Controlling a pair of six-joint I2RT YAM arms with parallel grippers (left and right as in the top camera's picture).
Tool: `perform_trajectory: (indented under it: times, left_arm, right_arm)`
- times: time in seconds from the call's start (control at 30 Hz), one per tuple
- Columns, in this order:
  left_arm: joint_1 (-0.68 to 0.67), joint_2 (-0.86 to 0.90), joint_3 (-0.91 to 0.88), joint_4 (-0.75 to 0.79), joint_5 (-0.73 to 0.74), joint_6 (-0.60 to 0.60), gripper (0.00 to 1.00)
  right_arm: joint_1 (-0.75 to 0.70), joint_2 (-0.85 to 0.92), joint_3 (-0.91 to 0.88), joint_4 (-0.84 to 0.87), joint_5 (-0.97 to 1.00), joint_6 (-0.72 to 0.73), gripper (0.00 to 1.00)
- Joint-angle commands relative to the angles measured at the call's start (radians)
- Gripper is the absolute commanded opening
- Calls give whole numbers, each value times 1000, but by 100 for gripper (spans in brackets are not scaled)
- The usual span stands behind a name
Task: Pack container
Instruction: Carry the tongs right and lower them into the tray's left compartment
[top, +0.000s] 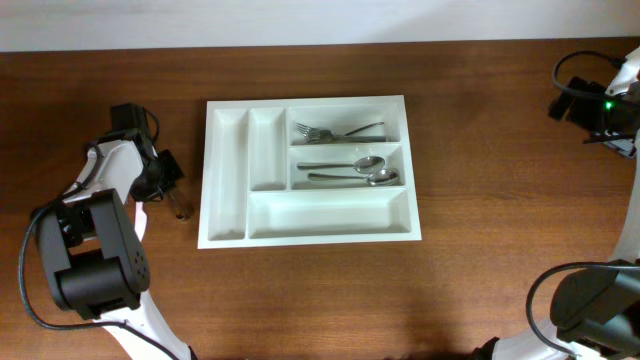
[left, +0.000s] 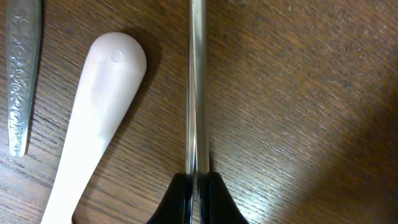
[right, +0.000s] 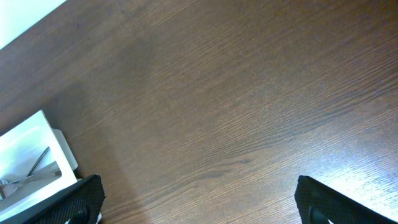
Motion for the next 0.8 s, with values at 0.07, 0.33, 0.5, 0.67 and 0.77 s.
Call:
perform_trajectory:
  times: [0.07,0.33,0.5,0.67,0.77]
  left_arm:
    - [0,19,46,-50,-7,110,2]
    - [-1,18,317,-301,-6,153,2]
    - [-7,18,510,-452,11,185,2]
    - [-74,18,659,-584,112,369,2]
    - [-142,18,690,-638,105,455,2]
  right_arm:
    - [1,-6,3,0,10,-4,99]
    - [1,-6,3,0,9,-4,99]
    - [1,-6,3,0,10,-4,99]
    - [1,-6,3,0,9,-4,99]
    - [1,-6,3,0,9,-4,99]
